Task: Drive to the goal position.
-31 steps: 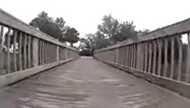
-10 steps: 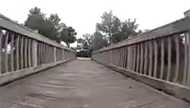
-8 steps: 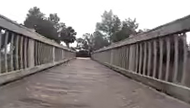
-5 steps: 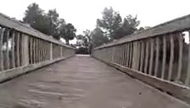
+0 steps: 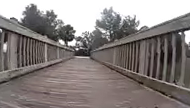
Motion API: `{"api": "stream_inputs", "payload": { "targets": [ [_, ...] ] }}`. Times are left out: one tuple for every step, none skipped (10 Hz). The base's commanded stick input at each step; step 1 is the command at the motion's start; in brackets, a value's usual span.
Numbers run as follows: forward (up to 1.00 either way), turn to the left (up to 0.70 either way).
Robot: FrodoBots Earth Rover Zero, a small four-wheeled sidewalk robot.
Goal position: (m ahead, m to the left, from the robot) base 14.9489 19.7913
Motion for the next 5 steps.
{"api": "stream_inputs", "payload": {
  "targets": [
    [0.70, 0.17],
    [0.70, 0.35],
    [0.70, 0.30],
    [0.70, 0.00],
    [0.70, 0.00]
  ]
}}
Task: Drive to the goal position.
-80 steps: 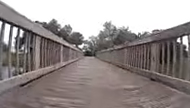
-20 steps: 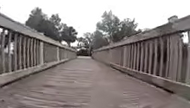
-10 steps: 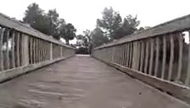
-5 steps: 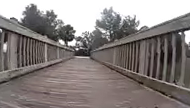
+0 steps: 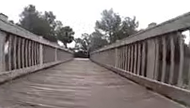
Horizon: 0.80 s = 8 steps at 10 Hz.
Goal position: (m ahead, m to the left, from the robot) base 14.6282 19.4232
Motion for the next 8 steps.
{"api": "stream_inputs", "payload": {
  "targets": [
    [0.70, 0.00],
    [0.70, 0.00],
    [0.70, 0.00],
    [0.70, 0.00],
    [0.70, 0.00],
    [0.70, 0.00],
    [0.70, 0.00],
    [0.70, 0.00]
  ]
}}
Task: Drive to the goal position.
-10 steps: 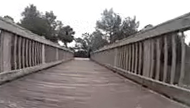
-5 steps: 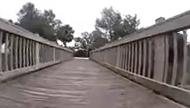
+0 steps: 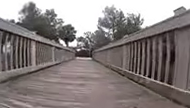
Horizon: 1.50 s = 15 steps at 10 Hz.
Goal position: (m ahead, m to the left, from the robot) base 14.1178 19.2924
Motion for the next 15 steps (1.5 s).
{"api": "stream_inputs", "payload": {
  "targets": [
    [0.70, 0.00],
    [0.70, 0.00],
    [0.70, 0.00],
    [0.70, 0.00],
    [0.70, 0.00],
    [0.70, 0.00],
    [0.70, 0.00],
    [0.70, 0.00],
    [0.70, 0.00],
    [0.70, 0.00],
    [0.70, 0.00],
    [0.70, 0.00],
    [0.70, 0.00],
    [0.70, 0.00],
    [0.70, 0.00]
  ]
}}
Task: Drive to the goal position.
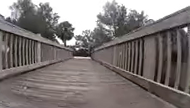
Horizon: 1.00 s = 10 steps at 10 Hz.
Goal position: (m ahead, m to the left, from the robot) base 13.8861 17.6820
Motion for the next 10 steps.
{"api": "stream_inputs", "payload": {
  "targets": [
    [0.70, 0.00],
    [0.70, 0.00],
    [0.70, 0.00],
    [0.70, 0.00],
    [0.70, 0.00],
    [0.70, 0.00],
    [0.70, 0.00],
    [0.70, 0.00],
    [0.70, 0.00],
    [0.70, 0.00]
  ]
}}
